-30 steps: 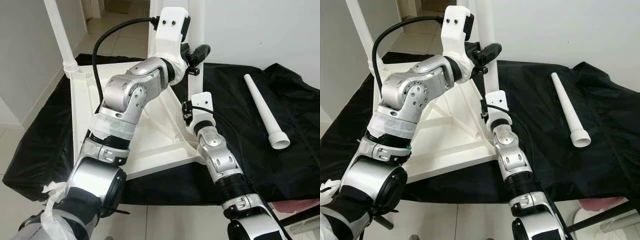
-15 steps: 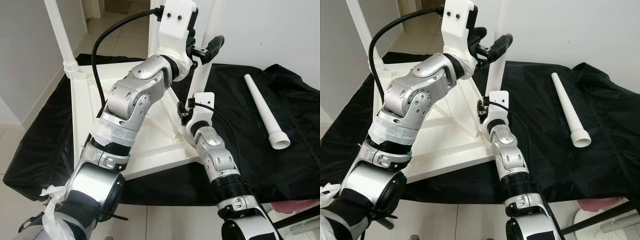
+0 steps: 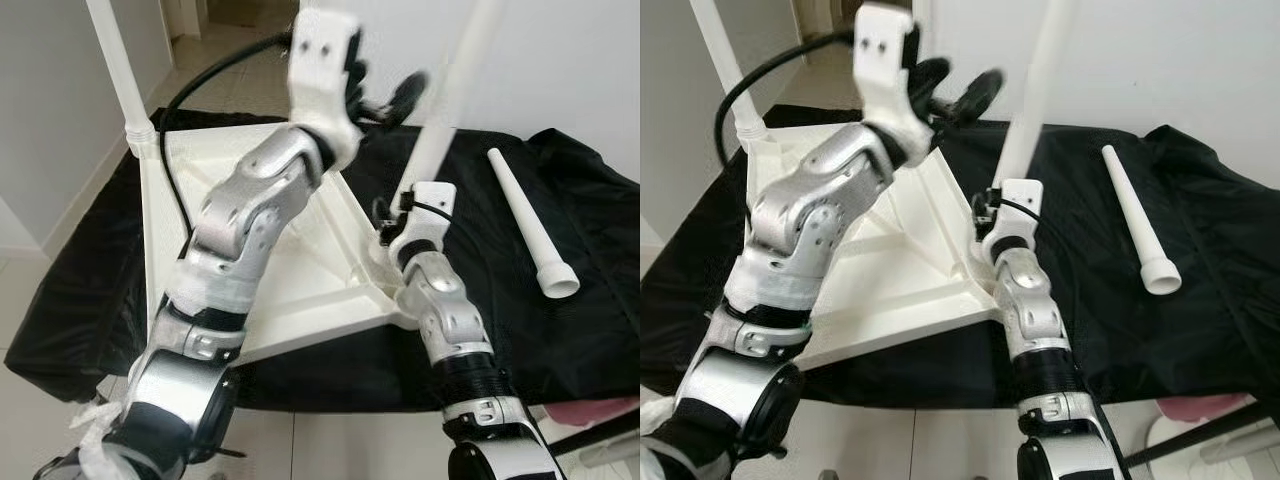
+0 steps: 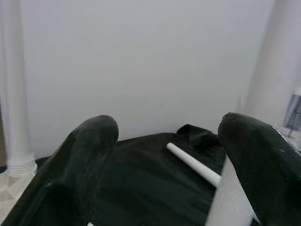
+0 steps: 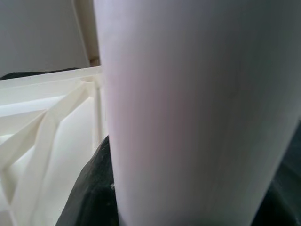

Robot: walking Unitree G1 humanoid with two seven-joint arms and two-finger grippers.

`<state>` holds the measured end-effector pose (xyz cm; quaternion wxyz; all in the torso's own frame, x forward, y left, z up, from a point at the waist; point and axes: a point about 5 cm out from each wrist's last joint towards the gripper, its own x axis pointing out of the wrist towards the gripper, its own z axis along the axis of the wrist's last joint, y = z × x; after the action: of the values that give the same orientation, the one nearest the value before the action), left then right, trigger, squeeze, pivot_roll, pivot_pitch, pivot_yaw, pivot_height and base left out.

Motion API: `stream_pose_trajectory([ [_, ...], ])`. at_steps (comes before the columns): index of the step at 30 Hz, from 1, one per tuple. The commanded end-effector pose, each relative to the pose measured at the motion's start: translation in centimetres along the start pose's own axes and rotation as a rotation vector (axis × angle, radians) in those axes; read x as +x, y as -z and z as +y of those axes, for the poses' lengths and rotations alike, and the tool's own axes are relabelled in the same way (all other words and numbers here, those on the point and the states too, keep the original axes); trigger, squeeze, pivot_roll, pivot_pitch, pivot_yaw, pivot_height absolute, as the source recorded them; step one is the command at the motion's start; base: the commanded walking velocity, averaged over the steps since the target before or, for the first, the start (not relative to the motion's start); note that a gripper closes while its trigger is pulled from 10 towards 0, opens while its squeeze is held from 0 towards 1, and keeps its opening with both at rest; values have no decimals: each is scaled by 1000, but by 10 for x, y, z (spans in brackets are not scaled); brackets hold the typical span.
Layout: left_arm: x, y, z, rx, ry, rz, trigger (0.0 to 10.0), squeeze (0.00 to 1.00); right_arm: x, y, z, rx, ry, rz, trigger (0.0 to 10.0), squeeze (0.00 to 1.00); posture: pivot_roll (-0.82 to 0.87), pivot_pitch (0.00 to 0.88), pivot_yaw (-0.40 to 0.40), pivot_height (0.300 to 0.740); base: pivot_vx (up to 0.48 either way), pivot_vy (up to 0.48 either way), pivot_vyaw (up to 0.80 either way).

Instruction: Building children table

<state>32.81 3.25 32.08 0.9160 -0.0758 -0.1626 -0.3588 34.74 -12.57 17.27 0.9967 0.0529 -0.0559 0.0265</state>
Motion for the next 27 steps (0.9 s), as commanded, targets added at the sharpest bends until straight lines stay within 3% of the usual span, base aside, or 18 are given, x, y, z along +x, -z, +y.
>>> stream_pose_trajectory([
  [1,-3,2,-4,15,52,-12,10000,0,-3,-5,-4,4,9,-40,10000,0,11,0,-67,740,0,0,0],
  [7,-22,20,10,7,-54,-22,10000,0,-16,-11,-18,21,22,-126,10000,0,-1,0,-62,740,0,0,0],
  [11,-34,43,17,133,-82,60,10000,0,-23,-8,-24,55,51,-124,10000,0,2,4,-62,740,0,0,0],
  [14,-39,49,19,145,-81,81,10000,0,-24,-6,-27,67,59,-118,10000,0,2,6,-60,740,0,0,0],
  [20,-50,59,14,158,-43,106,10000,0,-31,-3,-31,16,44,-111,10000,0,4,14,-60,740,0,0,0],
  [22,-61,72,8,159,-14,137,10000,0,-40,3,-31,-28,-12,-103,10000,0,-1,19,-61,740,0,0,0],
  [27,-65,77,7,153,-14,145,10000,0,-44,3,-32,-40,-25,-102,10000,0,-3,19,-62,740,0,0,0],
])
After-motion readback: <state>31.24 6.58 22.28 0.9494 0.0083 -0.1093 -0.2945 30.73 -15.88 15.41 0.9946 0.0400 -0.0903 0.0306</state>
